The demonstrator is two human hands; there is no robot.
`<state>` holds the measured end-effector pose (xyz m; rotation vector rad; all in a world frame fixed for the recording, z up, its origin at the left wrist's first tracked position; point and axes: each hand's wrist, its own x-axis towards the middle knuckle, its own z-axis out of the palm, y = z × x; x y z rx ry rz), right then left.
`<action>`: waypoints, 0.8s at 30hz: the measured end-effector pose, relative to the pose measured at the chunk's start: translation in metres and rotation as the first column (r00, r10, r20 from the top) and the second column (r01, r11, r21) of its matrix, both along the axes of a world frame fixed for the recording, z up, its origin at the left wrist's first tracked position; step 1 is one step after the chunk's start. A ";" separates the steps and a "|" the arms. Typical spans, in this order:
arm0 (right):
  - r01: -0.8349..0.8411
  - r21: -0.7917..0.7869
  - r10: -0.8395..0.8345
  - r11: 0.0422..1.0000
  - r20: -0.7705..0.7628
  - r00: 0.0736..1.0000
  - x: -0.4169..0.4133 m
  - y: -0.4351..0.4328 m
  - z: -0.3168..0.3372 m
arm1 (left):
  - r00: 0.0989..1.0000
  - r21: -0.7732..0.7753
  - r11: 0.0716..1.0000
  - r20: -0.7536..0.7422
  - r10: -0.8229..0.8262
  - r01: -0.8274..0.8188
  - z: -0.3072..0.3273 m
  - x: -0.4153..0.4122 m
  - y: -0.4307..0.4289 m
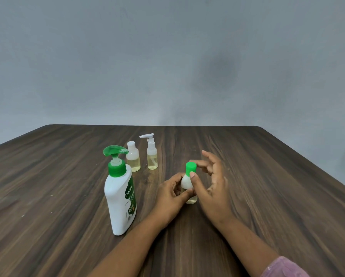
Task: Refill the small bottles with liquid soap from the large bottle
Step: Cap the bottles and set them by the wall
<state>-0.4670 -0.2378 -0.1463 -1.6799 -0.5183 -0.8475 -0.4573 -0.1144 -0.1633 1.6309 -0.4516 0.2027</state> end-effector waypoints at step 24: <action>0.048 0.097 -0.044 0.994 -0.051 0.998 0.005 0.005 0.000 | 0.998 0.063 0.998 0.055 0.021 -0.025 -0.002 0.002 -0.001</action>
